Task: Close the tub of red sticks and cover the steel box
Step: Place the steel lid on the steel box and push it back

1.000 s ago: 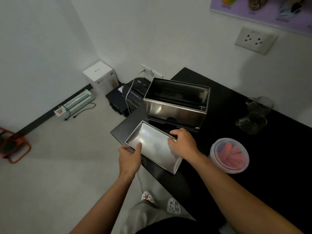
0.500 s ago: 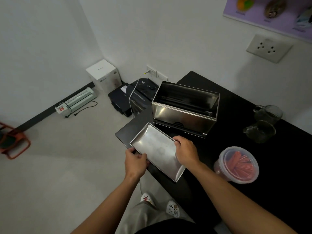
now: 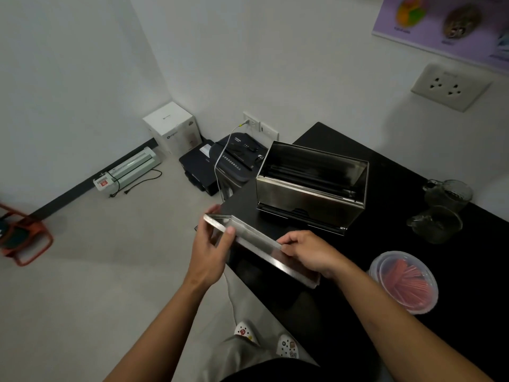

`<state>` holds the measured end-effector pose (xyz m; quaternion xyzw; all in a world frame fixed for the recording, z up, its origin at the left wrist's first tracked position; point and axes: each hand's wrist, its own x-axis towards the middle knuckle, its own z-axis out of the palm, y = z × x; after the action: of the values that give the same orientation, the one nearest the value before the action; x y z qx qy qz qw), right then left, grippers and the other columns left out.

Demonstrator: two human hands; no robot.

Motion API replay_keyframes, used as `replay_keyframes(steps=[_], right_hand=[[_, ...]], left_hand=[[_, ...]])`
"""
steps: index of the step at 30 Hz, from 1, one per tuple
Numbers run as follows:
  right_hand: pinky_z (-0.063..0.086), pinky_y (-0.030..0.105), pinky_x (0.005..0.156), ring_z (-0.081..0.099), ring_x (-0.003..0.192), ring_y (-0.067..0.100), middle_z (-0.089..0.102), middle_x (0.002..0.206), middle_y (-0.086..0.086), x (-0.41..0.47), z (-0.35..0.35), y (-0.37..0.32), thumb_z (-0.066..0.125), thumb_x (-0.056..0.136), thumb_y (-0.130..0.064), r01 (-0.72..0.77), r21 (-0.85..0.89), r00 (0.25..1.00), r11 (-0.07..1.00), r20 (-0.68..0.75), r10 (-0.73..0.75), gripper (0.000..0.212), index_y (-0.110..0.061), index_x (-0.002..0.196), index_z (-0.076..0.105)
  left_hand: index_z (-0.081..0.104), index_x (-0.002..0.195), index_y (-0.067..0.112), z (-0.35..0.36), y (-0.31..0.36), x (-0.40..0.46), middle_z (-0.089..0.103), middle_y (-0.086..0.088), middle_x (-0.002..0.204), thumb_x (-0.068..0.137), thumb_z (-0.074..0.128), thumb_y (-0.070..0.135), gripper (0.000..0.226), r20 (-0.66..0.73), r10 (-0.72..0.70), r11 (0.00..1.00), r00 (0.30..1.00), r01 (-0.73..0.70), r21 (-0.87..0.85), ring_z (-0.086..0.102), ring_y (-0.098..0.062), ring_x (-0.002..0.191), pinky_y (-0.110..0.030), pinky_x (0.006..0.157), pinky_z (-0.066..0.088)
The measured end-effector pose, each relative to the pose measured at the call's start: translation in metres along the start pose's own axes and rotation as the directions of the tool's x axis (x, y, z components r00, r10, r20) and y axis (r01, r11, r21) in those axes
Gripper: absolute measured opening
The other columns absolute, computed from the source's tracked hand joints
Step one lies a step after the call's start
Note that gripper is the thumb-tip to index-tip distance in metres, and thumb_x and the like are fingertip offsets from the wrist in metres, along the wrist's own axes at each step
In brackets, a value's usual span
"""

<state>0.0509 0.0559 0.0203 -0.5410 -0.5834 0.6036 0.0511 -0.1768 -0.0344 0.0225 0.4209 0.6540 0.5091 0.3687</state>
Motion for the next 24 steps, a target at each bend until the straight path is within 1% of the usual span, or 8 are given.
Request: replay_keyframes(steps=[3, 7, 10, 13, 15, 17, 21, 24], right_hand=[[0.051, 0.026, 0.077, 0.065, 0.086, 0.013, 0.075, 0.102, 0.008, -0.011, -0.008, -0.015, 0.059, 0.102, -0.011, -0.044, 0.072, 0.994, 0.996, 0.1, 0.037, 0.021, -0.012, 0.115, 0.075], [0.06, 0.027, 0.057, 0.074, 0.075, 0.023, 0.075, 0.112, 0.023, -0.027, -0.016, -0.026, 0.076, 0.086, -0.033, -0.098, 0.469, 0.981, 0.878, 0.193, 0.006, 0.049, -0.007, 0.126, 0.068], [0.065, 0.046, 0.074, 0.077, 0.09, 0.036, 0.076, 0.109, 0.024, -0.035, -0.023, -0.028, 0.08, 0.071, -0.059, -0.104, 0.634, 0.981, 0.766, 0.191, -0.025, 0.072, -0.007, 0.12, 0.074], [0.054, 0.045, 0.102, 0.07, 0.122, 0.03, 0.072, 0.131, 0.016, -0.039, -0.034, -0.022, 0.052, 0.089, -0.076, 0.001, 0.703, 0.985, 0.711, 0.121, -0.12, 0.078, -0.013, 0.129, 0.073], [0.05, 0.049, 0.108, 0.061, 0.133, 0.032, 0.065, 0.142, 0.016, -0.046, -0.041, -0.02, 0.039, 0.094, -0.076, 0.113, 0.777, 0.971, 0.619, 0.046, -0.236, 0.08, -0.016, 0.141, 0.065], [0.055, 0.051, 0.101, 0.063, 0.131, 0.036, 0.065, 0.141, 0.019, -0.056, -0.042, -0.02, 0.048, 0.092, -0.074, 0.252, 0.791, 0.947, 0.558, -0.083, -0.311, 0.078, -0.015, 0.141, 0.064], [0.061, 0.034, 0.084, 0.073, 0.115, 0.029, 0.075, 0.126, 0.008, -0.062, -0.035, -0.019, 0.074, 0.088, -0.036, 0.539, 0.505, 0.833, 0.675, -0.439, -0.336, 0.047, -0.025, 0.133, 0.066], [0.059, 0.022, 0.079, 0.075, 0.109, 0.015, 0.076, 0.123, -0.003, -0.059, -0.034, -0.022, 0.07, 0.089, -0.018, 0.612, 0.395, 0.719, 0.685, -0.638, -0.274, 0.056, -0.024, 0.143, 0.053]], left_hand=[[0.047, 0.146, 0.02, -0.006, 0.009, 0.013, 0.056, -0.001, 0.146, 0.086, 0.068, 0.052, 0.071, 0.071, 0.06, 0.997, 0.996, -0.063, 0.047, 0.058, -0.022, 0.134, -0.041, 0.11, 0.052], [0.049, 0.135, 0.02, -0.001, 0.023, 0.032, 0.059, 0.014, 0.125, 0.088, 0.077, 0.05, 0.063, 0.014, 0.016, 0.998, 1.0, -0.017, 0.054, 0.06, -0.006, 0.116, -0.021, 0.093, 0.058], [0.045, 0.128, 0.031, 0.006, 0.032, 0.043, 0.057, 0.02, 0.116, 0.091, 0.068, 0.056, 0.05, -0.046, -0.044, 0.996, 0.998, 0.047, 0.082, 0.06, -0.001, 0.106, -0.012, 0.074, 0.052], [0.053, 0.125, 0.025, 0.011, 0.044, 0.052, 0.064, 0.01, 0.111, 0.081, 0.055, 0.088, 0.077, -0.08, -0.114, 0.989, 0.99, 0.12, 0.082, 0.064, -0.008, 0.099, -0.016, 0.068, 0.051], [0.057, 0.122, 0.018, 0.013, 0.05, 0.063, 0.065, 0.003, 0.108, 0.079, 0.05, 0.092, 0.086, -0.104, -0.168, 0.978, 0.98, 0.179, 0.11, 0.064, -0.012, 0.096, -0.025, 0.068, 0.051], [0.06, 0.109, 0.009, 0.015, 0.05, 0.074, 0.066, -0.003, 0.101, 0.088, 0.044, 0.086, 0.081, -0.093, -0.212, 0.965, 0.973, 0.224, 0.14, 0.062, -0.016, 0.087, -0.03, 0.066, 0.047], [0.06, 0.083, 0.009, 0.027, 0.057, 0.087, 0.059, 0.001, 0.074, 0.104, 0.037, 0.068, 0.066, -0.016, -0.25, 0.955, 0.968, 0.249, 0.164, 0.054, -0.012, 0.07, -0.026, 0.06, 0.041], [0.067, 0.101, 0.016, 0.034, 0.063, 0.091, 0.067, 0.007, 0.088, 0.105, 0.047, 0.059, 0.048, 0.053, -0.239, 0.95, 0.969, 0.223, 0.219, 0.062, -0.009, 0.08, -0.026, 0.063, 0.044]])
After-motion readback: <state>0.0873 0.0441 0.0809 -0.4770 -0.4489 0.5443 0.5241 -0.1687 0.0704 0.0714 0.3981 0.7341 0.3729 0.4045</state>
